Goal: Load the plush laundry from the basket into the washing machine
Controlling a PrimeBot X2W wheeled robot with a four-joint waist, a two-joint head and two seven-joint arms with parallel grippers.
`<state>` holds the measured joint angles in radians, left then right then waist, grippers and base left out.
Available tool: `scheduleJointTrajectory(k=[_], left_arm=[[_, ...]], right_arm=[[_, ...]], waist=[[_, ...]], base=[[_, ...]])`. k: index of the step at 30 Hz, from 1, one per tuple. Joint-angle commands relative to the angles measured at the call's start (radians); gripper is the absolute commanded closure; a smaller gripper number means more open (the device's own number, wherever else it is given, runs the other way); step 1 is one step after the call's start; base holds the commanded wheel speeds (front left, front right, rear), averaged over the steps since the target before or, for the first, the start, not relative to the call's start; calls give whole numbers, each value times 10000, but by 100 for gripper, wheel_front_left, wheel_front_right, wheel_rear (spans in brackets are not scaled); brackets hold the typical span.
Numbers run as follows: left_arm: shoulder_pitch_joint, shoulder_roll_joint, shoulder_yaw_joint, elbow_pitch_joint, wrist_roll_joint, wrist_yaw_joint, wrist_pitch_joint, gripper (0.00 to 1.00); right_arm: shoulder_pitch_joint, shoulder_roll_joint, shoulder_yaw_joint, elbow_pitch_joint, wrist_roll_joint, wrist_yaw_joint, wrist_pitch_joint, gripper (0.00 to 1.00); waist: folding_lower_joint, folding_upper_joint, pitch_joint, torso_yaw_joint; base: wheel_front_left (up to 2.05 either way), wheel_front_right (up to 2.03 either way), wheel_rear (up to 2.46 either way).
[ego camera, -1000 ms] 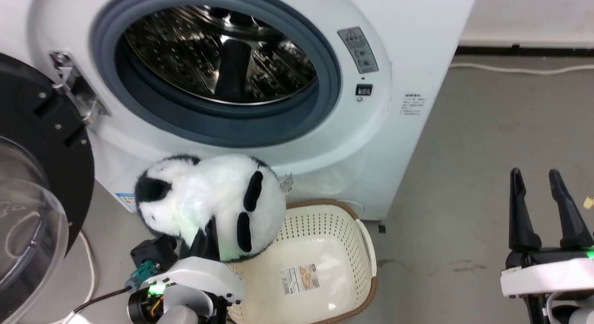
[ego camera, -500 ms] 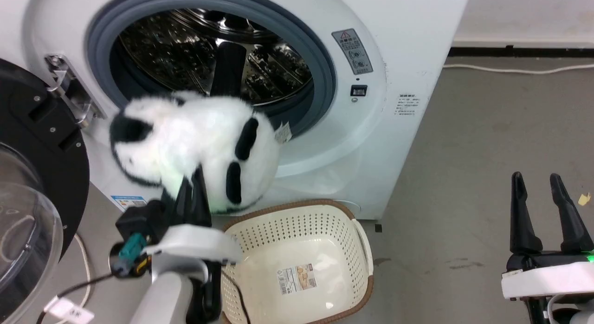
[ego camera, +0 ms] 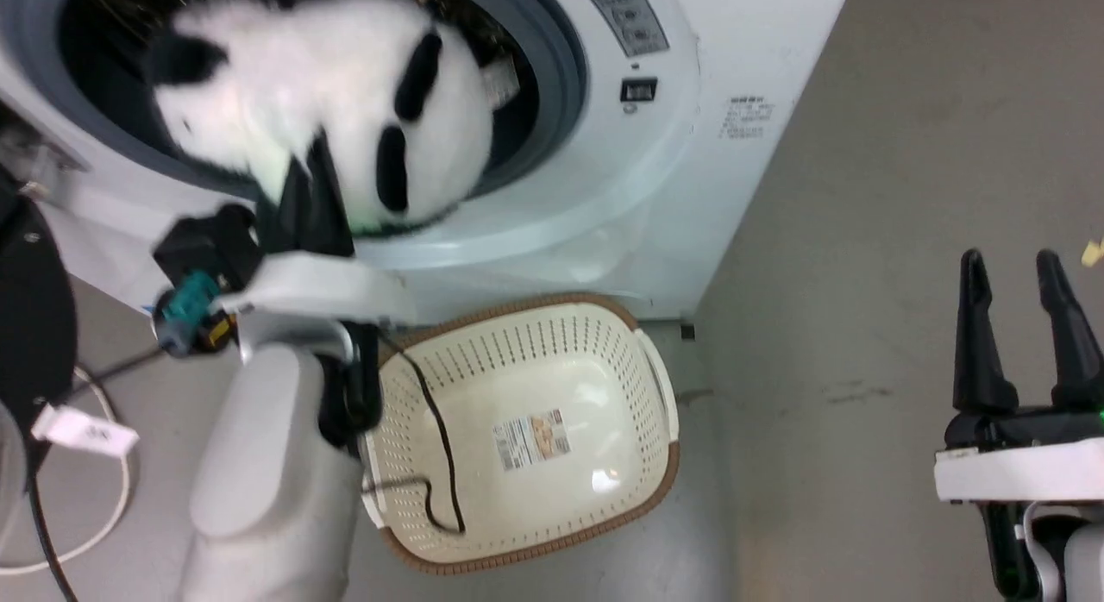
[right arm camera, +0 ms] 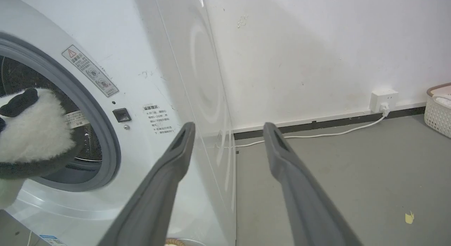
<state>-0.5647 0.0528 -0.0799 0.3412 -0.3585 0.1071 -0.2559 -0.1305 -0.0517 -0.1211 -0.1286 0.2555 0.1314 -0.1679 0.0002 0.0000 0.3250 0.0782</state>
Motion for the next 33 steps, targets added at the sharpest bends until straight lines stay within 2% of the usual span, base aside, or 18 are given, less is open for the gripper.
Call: scheduleJointTrajectory(k=[1, 2, 18, 21, 33], left_arm=[[-347, 16, 93, -1, 90, -66, -59, 100], [-1199, -6, 460, 332, 249, -182, -59, 100], [-3916, 64, 1790, 1274, 1154, -529, -59, 100], [-4907, 390, 2014, 1689, 1355, -638, -59, 100], [-6689, 1194, 2419, 2297, 1621, -684, -59, 100]], right_arm=[[-174, 14, 1, -67, -35, -7, 15, 0], [-414, 14, -20, -189, -100, -7, 27, 0], [-873, 14, -161, -804, -302, -7, 128, 0], [-796, 14, -191, -1074, -382, -7, 220, 0], [-511, 14, -354, -1642, -508, -7, 333, 0]], waist=[[-2, 0, 447, -189], [-2, 0, 1017, -380], [-2, 0, 2959, -1210], [-2, 0, 3571, -1293], [-2, 0, 4653, -1272]], base=[[0, 0, 0], [0, 0, 0], [0, 0, 0], [0, 0, 0], [0, 0, 0]])
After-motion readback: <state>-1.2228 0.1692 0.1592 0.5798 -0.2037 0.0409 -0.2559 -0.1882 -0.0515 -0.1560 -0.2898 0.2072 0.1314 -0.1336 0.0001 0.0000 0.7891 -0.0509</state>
